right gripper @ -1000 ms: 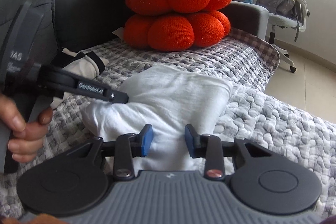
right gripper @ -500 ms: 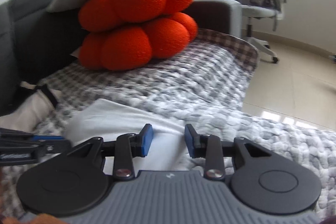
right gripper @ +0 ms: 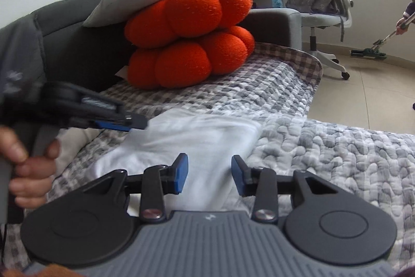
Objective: Fold clothes
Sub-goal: 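Release the pants and pull both grippers back from the folded bundle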
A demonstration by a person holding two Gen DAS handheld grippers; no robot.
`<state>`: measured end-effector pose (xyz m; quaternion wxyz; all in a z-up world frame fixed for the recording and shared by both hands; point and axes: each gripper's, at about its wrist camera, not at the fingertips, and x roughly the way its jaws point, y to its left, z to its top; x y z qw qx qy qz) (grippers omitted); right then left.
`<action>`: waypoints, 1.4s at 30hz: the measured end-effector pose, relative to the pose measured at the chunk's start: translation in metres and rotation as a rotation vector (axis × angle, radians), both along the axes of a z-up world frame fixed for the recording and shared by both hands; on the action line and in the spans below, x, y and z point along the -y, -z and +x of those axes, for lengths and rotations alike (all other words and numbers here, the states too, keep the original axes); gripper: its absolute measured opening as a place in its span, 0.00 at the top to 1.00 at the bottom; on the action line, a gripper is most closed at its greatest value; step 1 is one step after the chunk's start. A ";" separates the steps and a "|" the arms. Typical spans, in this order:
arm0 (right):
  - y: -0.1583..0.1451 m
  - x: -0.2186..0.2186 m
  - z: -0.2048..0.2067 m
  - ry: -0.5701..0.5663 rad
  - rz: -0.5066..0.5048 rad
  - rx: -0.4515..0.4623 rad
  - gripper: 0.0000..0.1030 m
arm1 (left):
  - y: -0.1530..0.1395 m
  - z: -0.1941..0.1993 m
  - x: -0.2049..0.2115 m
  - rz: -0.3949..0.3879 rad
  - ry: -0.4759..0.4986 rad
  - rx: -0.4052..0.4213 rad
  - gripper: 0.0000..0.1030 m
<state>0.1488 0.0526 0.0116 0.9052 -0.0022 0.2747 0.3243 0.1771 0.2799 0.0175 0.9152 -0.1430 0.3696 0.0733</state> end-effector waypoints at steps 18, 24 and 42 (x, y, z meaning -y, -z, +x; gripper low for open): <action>0.013 0.008 -0.014 -0.011 0.005 -0.054 0.58 | 0.009 -0.008 -0.015 0.003 -0.056 -0.005 0.56; 0.015 0.009 -0.022 -0.029 -0.008 -0.059 0.55 | 0.009 -0.026 -0.012 0.053 -0.053 0.002 0.56; 0.013 0.019 -0.029 -0.030 0.013 -0.112 0.50 | 0.018 -0.084 -0.012 0.037 0.002 0.043 0.57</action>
